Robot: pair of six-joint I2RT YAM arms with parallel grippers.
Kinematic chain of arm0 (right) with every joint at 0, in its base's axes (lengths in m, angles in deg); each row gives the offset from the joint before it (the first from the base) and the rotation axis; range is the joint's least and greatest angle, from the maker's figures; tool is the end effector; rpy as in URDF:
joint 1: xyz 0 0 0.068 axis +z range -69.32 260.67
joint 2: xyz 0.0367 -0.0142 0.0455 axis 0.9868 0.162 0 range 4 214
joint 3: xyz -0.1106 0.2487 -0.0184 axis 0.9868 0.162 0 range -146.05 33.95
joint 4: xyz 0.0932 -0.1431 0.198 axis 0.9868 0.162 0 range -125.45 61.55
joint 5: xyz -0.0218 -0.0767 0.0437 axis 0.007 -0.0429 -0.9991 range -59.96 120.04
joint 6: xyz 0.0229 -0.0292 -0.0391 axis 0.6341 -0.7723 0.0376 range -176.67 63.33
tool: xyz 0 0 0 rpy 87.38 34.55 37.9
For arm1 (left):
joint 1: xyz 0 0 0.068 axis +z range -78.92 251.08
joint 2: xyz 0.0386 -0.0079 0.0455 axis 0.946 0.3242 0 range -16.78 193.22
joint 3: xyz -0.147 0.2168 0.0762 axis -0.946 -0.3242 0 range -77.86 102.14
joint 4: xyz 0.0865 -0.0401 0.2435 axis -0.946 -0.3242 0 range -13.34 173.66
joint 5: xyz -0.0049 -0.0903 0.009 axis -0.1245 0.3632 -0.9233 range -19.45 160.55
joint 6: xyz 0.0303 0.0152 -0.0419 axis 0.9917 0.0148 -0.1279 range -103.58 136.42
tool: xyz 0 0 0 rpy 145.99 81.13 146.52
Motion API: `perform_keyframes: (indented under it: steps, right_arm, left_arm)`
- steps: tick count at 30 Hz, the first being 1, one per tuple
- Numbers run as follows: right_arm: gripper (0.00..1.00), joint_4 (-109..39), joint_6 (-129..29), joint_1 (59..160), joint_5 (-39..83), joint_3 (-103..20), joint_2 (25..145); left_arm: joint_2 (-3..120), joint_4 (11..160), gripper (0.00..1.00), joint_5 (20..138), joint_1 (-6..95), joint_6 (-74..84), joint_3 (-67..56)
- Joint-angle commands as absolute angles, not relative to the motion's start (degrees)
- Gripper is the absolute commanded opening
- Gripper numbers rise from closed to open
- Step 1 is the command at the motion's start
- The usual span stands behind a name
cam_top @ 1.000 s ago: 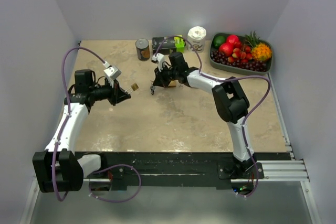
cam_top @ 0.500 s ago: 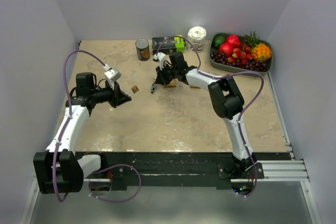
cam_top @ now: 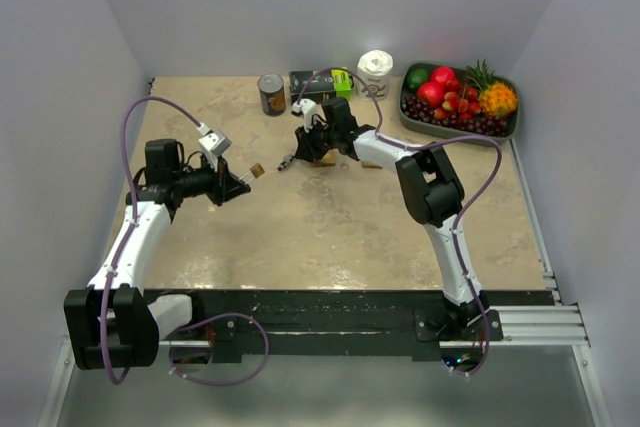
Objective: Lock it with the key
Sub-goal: Place the key at the center of the board, then place the lock at the center of the board.
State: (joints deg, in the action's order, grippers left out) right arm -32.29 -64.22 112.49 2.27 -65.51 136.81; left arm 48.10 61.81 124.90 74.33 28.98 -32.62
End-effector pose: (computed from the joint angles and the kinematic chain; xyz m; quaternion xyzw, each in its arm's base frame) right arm 0.4347 0.2891 0.1598 -0.3937 0.7799 0.3013 0.3820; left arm 0.2311 -0.0158 0.2640 0.2528 0.7931 -0.3623 0.4193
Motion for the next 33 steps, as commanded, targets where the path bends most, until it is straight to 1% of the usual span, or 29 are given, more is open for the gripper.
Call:
perform_keyframes:
  steps: [1, 3, 4, 5, 6, 9, 10, 11, 13, 14, 19, 25, 29, 32, 33]
  right_arm:
    - [0.38, -33.5, -64.9, 112.6, 1.5, -68.7, 135.0]
    - [0.48, -33.4, -65.6, 112.7, 0.2, -68.3, 134.0]
    - [0.57, -33.3, -66.1, 112.6, -0.5, -67.9, 132.5]
    - [0.6, -33.2, -67.3, 112.7, -1.5, -67.4, 131.4]
    - [0.66, -33.1, -68.0, 112.7, -4.2, -66.2, 130.3]
    - [0.74, -32.6, -71.3, 112.6, -9.4, -62.7, 124.9]
    - [0.86, -31.5, -72.3, 112.8, -11.1, -61.8, 121.8]
    - [0.9, -30.5, -74.2, 112.8, -12.6, -60.3, 120.6]
    - [0.95, -25.3, -77.3, 114.3, -15.6, -59.2, 118.0]
    - [0.95, -23.8, -80.5, 114.9, -16.7, -57.7, 115.4]
    - [0.95, -21.4, -82.2, 118.3, -22.9, -52.2, 108.9]
    - [0.9, -24.9, -80.6, 121.8, -23.1, -48.1, 105.3]
    - [0.8, -25.0, -80.0, 122.7, -22.6, -47.9, 105.6]
    - [0.66, -25.0, -80.0, 123.0, -22.4, -47.3, 105.6]
    - [0.59, -25.4, -80.0, 123.1, -22.3, -47.2, 105.5]
  left_arm:
    - [46.8, 64.2, 0.0, 126.2, 74.7, 28.8, -32.7]
    - [46.9, 63.4, 0.0, 126.2, 74.7, 30.1, -32.4]
    - [47.0, 63.0, 0.0, 126.1, 74.7, 30.9, -31.9]
    - [47.4, 61.5, 0.0, 126.0, 74.7, 33.5, -31.5]
    - [47.7, 60.6, 0.0, 125.9, 74.7, 35.4, -30.4]
    - [50.0, 54.3, 0.0, 126.6, 74.7, 45.0, -26.7]
    - [51.9, 52.3, 0.0, 126.8, 74.7, 47.6, -25.6]
    - [53.1, 47.6, 0.0, 127.6, 74.8, 53.1, -24.3]
    - [55.8, 43.7, 0.0, 128.8, 74.4, 57.7, -21.1]
    - [56.3, 41.5, 0.0, 129.3, 74.2, 60.7, -20.4]
    - [58.2, 36.2, 0.0, 131.5, 72.4, 71.0, -18.1]
    - [59.8, 31.2, 0.0, 133.4, 68.3, 77.5, -15.7]
    - [59.7, 31.6, 0.0, 134.0, 66.4, 77.0, -15.4]
    - [59.3, 32.8, 0.0, 134.2, 66.1, 75.5, -15.3]
    - [59.2, 32.9, 0.0, 134.2, 66.0, 75.3, -15.3]
